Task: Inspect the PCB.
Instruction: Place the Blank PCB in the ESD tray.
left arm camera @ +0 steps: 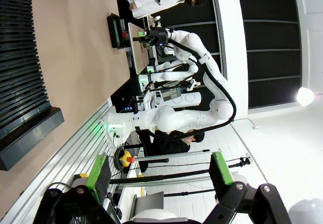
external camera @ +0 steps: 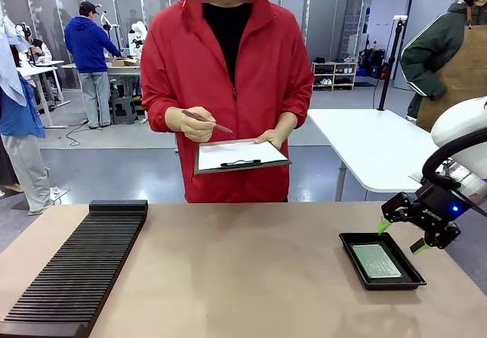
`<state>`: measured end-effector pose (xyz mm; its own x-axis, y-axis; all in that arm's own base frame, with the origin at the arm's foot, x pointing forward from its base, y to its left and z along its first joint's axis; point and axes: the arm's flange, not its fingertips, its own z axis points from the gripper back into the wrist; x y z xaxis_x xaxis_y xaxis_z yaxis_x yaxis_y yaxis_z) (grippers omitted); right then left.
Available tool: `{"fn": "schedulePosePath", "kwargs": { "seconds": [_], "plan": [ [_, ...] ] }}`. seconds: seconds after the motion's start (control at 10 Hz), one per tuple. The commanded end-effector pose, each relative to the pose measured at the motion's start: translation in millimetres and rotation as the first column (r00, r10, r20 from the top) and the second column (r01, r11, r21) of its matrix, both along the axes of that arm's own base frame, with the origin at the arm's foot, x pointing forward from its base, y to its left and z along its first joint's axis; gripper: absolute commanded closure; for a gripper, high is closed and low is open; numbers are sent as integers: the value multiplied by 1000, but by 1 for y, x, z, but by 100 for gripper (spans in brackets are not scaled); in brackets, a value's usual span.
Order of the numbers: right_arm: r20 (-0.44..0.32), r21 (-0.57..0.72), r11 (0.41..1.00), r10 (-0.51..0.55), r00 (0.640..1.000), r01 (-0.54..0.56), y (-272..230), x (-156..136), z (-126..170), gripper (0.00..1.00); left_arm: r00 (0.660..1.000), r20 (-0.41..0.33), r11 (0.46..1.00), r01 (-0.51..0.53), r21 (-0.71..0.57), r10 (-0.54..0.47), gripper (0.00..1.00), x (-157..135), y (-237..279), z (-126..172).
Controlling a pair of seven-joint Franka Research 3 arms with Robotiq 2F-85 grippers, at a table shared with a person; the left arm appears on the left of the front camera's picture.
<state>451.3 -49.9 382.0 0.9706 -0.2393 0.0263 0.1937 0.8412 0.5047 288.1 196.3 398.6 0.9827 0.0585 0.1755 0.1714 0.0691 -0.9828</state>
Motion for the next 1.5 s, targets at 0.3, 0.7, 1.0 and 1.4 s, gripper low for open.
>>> {"fn": "schedulePosePath", "kwargs": {
  "seconds": [0.3,0.7,1.0,1.4],
  "plan": [
    [7,-4,1000,5,1000,-5,1,1,2,0,1000,2,1000,12,-7,-12,0,-1,2,3],
    [19,227,972,50,999,-53,-13,-33,54,0,1000,2,1000,12,-7,-12,0,-1,2,3],
    [69,480,873,59,996,-85,-56,-76,96,0,1000,2,1000,12,-7,-12,0,-1,2,3],
    [53,712,690,128,990,-128,-127,-143,92,0,1000,2,1000,12,-7,-12,0,-1,2,3]
  ]
}}
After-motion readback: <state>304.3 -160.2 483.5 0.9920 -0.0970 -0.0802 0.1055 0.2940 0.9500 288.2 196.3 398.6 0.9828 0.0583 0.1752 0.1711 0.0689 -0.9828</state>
